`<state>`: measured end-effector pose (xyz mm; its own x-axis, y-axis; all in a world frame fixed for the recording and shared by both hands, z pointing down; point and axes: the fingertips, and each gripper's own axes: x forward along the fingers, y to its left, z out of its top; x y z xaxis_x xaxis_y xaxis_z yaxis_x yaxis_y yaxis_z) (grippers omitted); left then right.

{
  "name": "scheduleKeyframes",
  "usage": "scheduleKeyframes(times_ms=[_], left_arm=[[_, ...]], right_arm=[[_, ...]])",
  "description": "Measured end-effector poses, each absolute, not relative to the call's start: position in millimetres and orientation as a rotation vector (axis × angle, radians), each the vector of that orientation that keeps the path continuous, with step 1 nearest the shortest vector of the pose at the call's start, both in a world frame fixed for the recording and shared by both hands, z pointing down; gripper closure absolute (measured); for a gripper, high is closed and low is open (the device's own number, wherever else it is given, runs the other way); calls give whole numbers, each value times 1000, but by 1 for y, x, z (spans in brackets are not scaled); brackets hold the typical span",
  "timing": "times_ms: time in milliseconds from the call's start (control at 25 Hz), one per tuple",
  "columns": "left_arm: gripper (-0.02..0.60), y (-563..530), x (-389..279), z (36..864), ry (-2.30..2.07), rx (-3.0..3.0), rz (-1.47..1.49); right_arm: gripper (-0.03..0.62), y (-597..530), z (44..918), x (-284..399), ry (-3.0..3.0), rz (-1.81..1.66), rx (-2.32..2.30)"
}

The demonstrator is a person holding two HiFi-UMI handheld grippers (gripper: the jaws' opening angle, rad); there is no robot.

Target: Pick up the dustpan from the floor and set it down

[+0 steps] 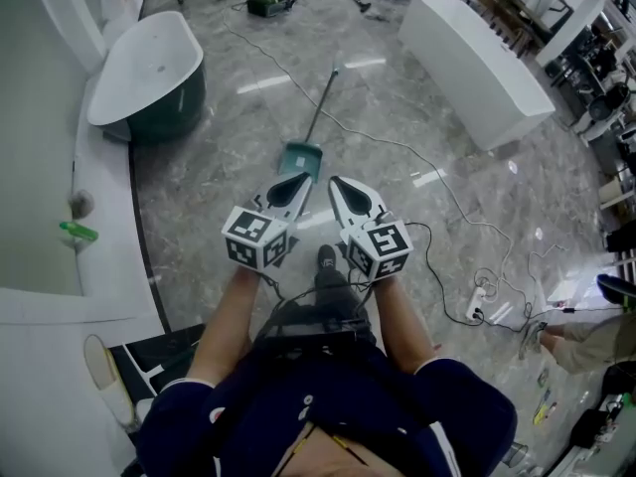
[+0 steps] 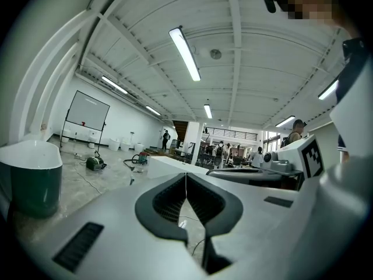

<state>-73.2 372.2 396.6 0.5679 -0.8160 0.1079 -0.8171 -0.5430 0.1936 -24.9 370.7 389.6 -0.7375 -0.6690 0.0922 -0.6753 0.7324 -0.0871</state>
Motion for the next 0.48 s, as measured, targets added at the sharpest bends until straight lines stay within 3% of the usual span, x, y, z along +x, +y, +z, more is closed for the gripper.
scheduleKeyframes(times_ms=[480], left_arm=[[568, 273, -60, 418, -1324, 2602, 76]], right_arm=[[588, 271, 402, -17, -2882, 206, 1176]])
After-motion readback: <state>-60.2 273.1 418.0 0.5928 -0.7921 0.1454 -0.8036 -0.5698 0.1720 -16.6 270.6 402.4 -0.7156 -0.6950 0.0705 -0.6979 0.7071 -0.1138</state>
